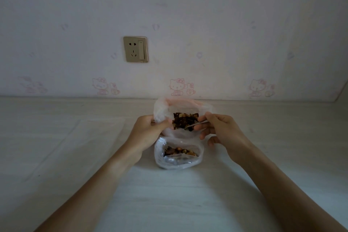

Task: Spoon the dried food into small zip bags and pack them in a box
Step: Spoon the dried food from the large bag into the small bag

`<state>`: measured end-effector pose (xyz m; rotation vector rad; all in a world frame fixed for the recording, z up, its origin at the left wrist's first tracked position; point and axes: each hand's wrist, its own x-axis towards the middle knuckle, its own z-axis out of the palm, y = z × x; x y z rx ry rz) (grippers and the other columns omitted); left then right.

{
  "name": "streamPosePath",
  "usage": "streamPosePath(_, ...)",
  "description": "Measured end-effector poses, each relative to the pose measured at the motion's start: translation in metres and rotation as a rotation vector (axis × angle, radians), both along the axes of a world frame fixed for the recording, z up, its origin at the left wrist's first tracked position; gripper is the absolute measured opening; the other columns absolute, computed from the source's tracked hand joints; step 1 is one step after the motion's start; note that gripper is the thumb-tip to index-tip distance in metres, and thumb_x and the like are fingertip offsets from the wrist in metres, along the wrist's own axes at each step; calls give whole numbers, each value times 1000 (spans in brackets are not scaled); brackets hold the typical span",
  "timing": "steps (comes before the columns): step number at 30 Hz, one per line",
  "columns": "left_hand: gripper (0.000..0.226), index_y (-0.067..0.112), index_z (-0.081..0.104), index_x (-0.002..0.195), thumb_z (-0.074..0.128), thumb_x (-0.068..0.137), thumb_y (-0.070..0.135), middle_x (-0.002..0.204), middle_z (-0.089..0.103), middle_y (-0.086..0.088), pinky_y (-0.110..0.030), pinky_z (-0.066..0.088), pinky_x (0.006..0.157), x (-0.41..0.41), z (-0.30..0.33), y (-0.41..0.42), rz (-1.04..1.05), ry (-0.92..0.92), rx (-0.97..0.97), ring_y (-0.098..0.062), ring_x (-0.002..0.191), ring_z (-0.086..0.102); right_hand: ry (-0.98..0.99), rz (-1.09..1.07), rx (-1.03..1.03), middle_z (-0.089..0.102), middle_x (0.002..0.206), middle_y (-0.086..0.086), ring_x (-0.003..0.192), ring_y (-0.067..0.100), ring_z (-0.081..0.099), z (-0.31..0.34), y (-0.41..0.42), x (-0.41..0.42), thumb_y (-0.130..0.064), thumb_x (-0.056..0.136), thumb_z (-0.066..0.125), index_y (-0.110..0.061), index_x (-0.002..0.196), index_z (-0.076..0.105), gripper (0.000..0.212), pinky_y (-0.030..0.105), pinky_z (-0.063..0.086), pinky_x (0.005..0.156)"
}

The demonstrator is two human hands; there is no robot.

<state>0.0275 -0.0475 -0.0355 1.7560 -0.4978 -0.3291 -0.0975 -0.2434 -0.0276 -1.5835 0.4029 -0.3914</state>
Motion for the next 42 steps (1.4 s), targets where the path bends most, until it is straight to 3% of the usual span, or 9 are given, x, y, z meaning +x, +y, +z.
streamPosePath(7, 20, 18, 82, 90, 75, 95, 36, 84, 81, 0, -19, 52, 69, -3, 1, 1, -9, -14, 0, -12, 79, 78, 16, 43, 96, 79, 99, 14, 69, 19, 69, -4, -1, 0, -28, 110, 45, -2, 112, 69, 35, 28, 48, 50)
streamPosePath(12, 20, 20, 83, 88, 73, 96, 35, 89, 82, 2, -29, 57, 82, -6, 3, 1, -19, -29, -23, -15, 84, 78, 7, 15, 180, 80, 100, 13, 73, 19, 72, -7, -5, 3, -26, 111, 44, -2, 114, 69, 34, 30, 51, 55)
streamPosePath(17, 21, 21, 82, 96, 68, 98, 37, 88, 82, 1, -36, 60, 76, -5, 10, 5, 8, -53, -23, -15, 82, 79, -29, -73, 214, 79, 98, 14, 70, 20, 71, -4, -12, 3, -27, 111, 42, -3, 112, 69, 36, 30, 50, 50)
streamPosePath(19, 23, 22, 81, 94, 67, 98, 40, 85, 81, 2, -38, 59, 78, -1, 11, 7, 49, -113, 35, -14, 82, 78, -54, -104, 207, 79, 97, 16, 68, 20, 70, -2, -14, 2, -27, 111, 41, -3, 109, 69, 37, 30, 48, 48)
streamPosePath(23, 41, 17, 76, 76, 67, 95, 52, 68, 77, 8, -26, 51, 68, 6, 16, 20, 126, -276, 231, -5, 63, 74, -126, -158, 181, 77, 85, 14, 62, 20, 67, 4, -15, -1, -30, 111, 41, -4, 101, 70, 39, 30, 45, 44)
streamPosePath(27, 54, 16, 70, 62, 64, 94, 60, 61, 74, 7, -29, 53, 75, 3, 20, 35, 62, -362, 448, -4, 61, 71, -165, -194, 171, 72, 73, 11, 56, 20, 63, 9, -14, -3, -31, 111, 41, -5, 92, 69, 43, 29, 40, 41)
streamPosePath(34, 25, 33, 75, 74, 72, 92, 50, 78, 77, 7, -23, 53, 70, -21, 23, 39, -151, -392, 379, -6, 69, 73, -184, -173, 151, 59, 59, 7, 50, 23, 57, 14, -10, -6, -36, 111, 40, -8, 85, 64, 46, 29, 35, 40)
streamPosePath(38, 10, 34, 80, 85, 76, 92, 41, 84, 76, 20, -15, 49, 73, -27, 14, 30, -155, -470, 374, 3, 84, 69, -213, -169, 90, 52, 52, 4, 45, 23, 52, 18, -6, -9, -41, 110, 40, -9, 78, 59, 49, 28, 32, 38)
streamPosePath(42, 7, 30, 81, 89, 76, 93, 31, 83, 77, 15, -19, 52, 78, -25, 7, 27, -186, -421, 260, -2, 81, 70, -279, -116, -33, 49, 50, 3, 42, 21, 49, 22, 1, -11, -44, 110, 40, -12, 73, 57, 52, 26, 32, 39)
